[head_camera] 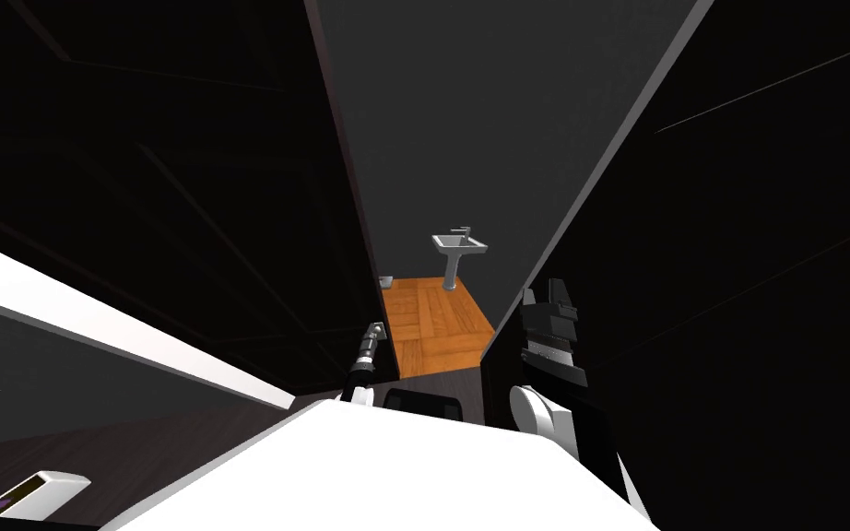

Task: Pull the door open

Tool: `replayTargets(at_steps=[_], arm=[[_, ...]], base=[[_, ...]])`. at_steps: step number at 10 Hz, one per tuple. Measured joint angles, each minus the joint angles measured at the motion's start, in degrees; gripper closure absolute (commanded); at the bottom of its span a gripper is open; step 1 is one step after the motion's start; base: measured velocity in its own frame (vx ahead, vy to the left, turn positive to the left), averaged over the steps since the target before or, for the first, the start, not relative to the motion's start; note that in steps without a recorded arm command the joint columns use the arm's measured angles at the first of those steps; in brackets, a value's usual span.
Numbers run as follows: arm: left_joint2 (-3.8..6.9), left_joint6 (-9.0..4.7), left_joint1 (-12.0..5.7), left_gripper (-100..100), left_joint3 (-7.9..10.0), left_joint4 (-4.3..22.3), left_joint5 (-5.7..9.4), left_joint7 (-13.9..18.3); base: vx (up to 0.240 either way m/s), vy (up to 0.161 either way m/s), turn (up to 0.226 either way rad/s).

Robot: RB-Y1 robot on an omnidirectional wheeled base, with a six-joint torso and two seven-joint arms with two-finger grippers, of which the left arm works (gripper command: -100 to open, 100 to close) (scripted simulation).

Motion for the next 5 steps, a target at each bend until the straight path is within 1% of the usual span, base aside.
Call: replayTargets(at_steps=[1,4,5], arm=[[0.02,0.25,0.01,100,-0.02,0.14,-0.03,-0.05],[-0.04,0.31,-0.07,100,-0.14,0.12,-0.07,-0.07],[-0.04,0.31,-0.06,100,-0.13,0.12,-0.06,-0.05]], base=[[-0.014,0.01,-0.01],[0.0,0.0,0.0],[-0.1,0.033,0.009]])
